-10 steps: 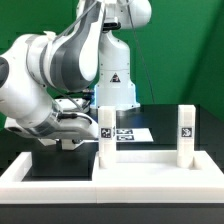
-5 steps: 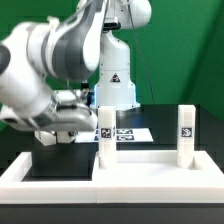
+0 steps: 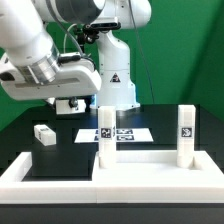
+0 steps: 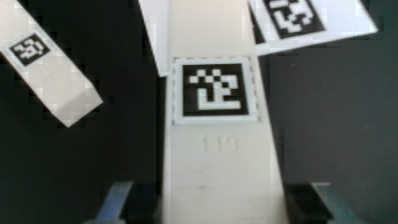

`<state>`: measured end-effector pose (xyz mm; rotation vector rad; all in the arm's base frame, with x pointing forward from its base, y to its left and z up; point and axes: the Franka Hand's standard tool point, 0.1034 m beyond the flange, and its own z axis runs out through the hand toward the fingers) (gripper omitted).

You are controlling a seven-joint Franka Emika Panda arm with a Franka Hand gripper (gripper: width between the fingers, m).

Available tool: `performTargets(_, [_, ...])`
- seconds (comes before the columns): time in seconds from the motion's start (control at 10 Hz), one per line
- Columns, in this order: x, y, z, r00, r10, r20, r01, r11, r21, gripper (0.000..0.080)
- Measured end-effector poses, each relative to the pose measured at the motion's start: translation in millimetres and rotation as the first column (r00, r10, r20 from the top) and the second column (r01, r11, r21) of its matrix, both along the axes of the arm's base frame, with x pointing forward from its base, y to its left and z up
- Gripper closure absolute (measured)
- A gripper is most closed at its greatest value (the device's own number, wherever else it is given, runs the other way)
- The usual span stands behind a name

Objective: Assemble desk

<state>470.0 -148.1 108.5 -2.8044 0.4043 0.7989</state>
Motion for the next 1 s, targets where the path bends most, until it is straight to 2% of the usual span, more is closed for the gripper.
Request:
performTargets(0.2, [16.0, 2.4, 7.4, 0.994, 0.031, 0.107, -0.026, 0.998, -0.051, 0.0509])
performTargets(0.3, [38.9, 5.0, 28.7, 0.984, 0.051, 0.172, -0.040, 0.997, -0.067, 0.0509])
performTargets(0.4, [73.1, 0.2, 55.2, 0.954, 0.075, 0.289, -0.045, 0.993, -0.110, 0.0509])
performTargets(0.5, [86.7, -1.5, 67.2, 0.942, 0.085, 0.325, -0.047, 0.991, -0.125, 0.0509])
performTargets(0.6, [106.0, -4.8, 79.9, 0.917, 0.109, 0.383, -0.051, 0.986, -0.160, 0.0509])
performTargets(0.7, [118.4, -7.4, 82.4, 0.869, 0.120, 0.481, -0.028, 0.981, -0.193, 0.0509])
performTargets(0.9, [114.1, -9.1, 78.4, 0.806, 0.128, 0.578, 0.016, 0.971, -0.237, 0.0509])
performTargets(1.0, [127.6, -3.5, 83.2, 0.759, 0.152, 0.633, 0.034, 0.962, -0.272, 0.0509])
